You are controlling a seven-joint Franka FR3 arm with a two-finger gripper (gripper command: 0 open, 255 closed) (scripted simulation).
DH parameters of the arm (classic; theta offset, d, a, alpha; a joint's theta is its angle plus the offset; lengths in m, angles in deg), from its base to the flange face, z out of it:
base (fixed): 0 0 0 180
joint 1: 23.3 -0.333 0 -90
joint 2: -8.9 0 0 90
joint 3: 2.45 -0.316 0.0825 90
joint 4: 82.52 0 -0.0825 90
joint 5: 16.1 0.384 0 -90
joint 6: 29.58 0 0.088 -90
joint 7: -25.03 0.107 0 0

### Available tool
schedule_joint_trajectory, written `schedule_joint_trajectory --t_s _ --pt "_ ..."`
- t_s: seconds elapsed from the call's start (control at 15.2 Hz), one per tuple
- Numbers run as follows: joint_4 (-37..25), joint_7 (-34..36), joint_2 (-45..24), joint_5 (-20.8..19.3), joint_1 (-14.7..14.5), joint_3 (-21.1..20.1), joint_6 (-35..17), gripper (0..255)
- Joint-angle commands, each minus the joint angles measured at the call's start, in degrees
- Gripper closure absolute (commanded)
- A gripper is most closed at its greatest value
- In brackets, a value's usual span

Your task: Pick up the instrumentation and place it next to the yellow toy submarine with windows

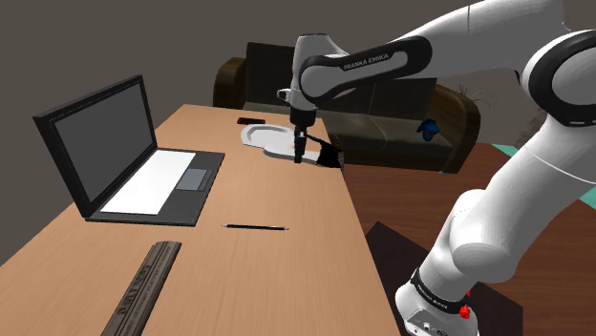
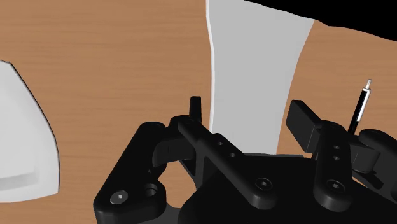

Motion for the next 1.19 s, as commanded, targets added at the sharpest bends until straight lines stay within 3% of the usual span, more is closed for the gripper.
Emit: schedule_joint_trajectory --t_s 0.0,0.99,1.12 --pt "-1.15 -0.05 0.3 0.0 0.0 0.0 1.44 255" --pt "-11.29 -0.26 1.69 0.07 -0.05 -0.1 12.97 255" --pt "-10.27 0.9 3.02 0.17 -0.54 -0.8 13.3 255"
